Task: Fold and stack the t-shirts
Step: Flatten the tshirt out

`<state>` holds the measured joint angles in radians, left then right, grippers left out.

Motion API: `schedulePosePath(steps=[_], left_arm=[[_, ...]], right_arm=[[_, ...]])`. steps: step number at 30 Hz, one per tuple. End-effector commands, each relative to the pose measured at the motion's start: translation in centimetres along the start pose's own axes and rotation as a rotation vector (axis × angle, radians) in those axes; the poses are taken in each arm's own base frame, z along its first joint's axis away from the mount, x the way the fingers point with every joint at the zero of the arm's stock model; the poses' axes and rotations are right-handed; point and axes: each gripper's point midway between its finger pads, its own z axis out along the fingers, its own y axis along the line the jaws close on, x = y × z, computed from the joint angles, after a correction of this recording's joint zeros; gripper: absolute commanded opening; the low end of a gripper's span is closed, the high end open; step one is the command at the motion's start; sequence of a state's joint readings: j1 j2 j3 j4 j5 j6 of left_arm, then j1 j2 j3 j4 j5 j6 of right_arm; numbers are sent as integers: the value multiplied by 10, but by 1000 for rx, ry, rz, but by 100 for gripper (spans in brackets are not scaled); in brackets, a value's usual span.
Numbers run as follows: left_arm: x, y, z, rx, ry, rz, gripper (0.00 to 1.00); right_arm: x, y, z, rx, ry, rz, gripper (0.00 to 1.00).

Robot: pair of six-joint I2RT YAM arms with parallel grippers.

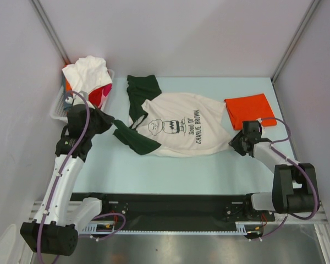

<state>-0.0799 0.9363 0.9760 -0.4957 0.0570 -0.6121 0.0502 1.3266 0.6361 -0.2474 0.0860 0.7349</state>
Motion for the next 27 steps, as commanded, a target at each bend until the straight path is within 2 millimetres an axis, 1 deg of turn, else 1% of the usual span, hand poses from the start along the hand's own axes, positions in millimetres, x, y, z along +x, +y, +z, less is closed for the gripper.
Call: schedulePosePath(steps=[1, 2, 6, 9, 10, 15, 17, 18, 19, 20, 21, 22, 23, 26, 27], left_arm=[[-10, -4, -4, 25, -42, -4, 0], [-10, -4, -4, 25, -42, -2, 0], [-10, -5, -4, 28, -39, -2, 0], [-8, -5, -3, 30, -31, 0, 0], [-9, -5, -3, 31, -35, -1, 0], [-9, -5, -3, 32, -39, 0, 0], [-10, -6, -3, 33, -41, -2, 0], [-10, -6, -3, 33, -40, -2, 1], [-9, -6, -3, 36, -37, -3, 0], [-10, -6, -4, 36, -39, 0, 0], [-10, -7, -4, 37, -38, -1, 0], [-9, -7, -3, 37, -36, 0, 0], [-10, -7, -4, 37, -38, 0, 0], [-9, -5, -4, 33, -41, 2, 0], [-10, -5, -5, 33, -43, 3, 0]], right_arm=[[-14, 15, 5, -40, -30, 26, 45], [-15, 14, 6, -31, -35, 27, 42], [-19, 12, 9, -10, -51, 34, 39], [-24, 10, 11, 4, -74, 34, 38], [-24, 7, 12, 21, -80, 35, 38], [-30, 5, 15, 42, -106, 34, 39], [-30, 4, 17, 50, -104, 34, 34], [-30, 4, 18, 52, -103, 33, 29], [-30, 3, 18, 56, -103, 32, 20], [-30, 3, 17, 56, -105, 33, 19], [-29, 2, 16, 57, -104, 32, 14], [-29, 1, 16, 57, -104, 33, 5], [-28, 2, 14, 52, -103, 33, 0], [-28, 1, 6, 41, -111, 30, 0], [-32, 2, -1, 27, -131, 32, 0]])
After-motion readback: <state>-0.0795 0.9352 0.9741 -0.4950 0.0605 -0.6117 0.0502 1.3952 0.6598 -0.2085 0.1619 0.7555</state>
